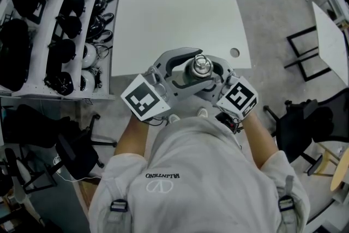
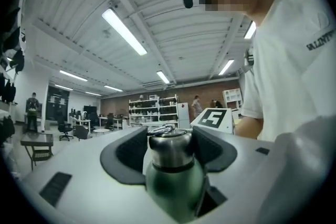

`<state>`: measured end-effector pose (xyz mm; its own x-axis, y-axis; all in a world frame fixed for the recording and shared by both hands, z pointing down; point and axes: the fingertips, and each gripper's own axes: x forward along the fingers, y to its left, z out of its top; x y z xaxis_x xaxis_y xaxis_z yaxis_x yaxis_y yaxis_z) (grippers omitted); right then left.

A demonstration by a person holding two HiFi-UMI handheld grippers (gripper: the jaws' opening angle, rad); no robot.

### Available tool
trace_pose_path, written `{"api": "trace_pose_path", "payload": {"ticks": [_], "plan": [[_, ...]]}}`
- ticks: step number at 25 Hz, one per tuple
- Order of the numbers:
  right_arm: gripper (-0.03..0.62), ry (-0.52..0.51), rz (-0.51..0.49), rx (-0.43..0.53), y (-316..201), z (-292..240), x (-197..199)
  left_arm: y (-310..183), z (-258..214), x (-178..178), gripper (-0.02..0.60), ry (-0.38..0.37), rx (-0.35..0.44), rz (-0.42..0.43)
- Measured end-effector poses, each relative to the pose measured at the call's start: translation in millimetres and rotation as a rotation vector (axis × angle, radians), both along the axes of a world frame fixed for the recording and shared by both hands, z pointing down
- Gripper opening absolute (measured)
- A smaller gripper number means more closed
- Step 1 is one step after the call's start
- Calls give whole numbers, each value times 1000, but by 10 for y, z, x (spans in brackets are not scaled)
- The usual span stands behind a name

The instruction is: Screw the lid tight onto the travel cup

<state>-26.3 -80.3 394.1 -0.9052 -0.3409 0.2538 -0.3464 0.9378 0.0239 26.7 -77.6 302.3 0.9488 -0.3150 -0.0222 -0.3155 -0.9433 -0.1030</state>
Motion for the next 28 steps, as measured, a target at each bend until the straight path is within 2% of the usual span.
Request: {"api": "trace_pose_path", "payload": {"ticks": [1, 3, 5, 7, 10, 13, 15, 16, 20, 22, 24, 26, 28], "plan": [[385, 5, 3, 3, -1, 0, -2, 4, 12, -9, 268, -15, 12, 8], [385, 35, 40, 11, -45, 33, 7, -23, 52, -20, 272, -54, 49, -29], [385, 78, 103, 20, -126, 76, 40, -91, 89, -32, 278, -92, 80, -122], [385, 120, 180, 26, -223, 117, 97, -195, 97, -61, 300, -108, 77, -251], [385, 156, 284, 11, -334, 179, 181, -312, 160, -128, 354, -127, -9, -440], [385, 178, 345, -1, -378, 227, 233, -340, 270, -115, 354, -135, -106, -518], [386, 193, 357, 5, -376, 246, 231, -334, 322, -67, 342, -149, -120, -514], [385, 195, 357, 4, -369, 256, 222, -325, 338, -50, 264, -160, -114, -511], [385, 167, 335, -18, -337, 270, 205, -293, 361, -15, 252, -189, -93, -448], [385, 144, 305, -20, -322, 244, 205, -289, 317, -2, 252, -147, -95, -366], [385, 109, 243, -15, -275, 183, 186, -236, 203, 29, 250, -94, -39, -252], [385, 58, 138, -10, -166, 86, 133, -113, 83, 49, 250, -61, 41, -125], [385, 11, 22, -14, -35, 3, 78, 3, 23, 34, 247, -47, 59, -20]]}}
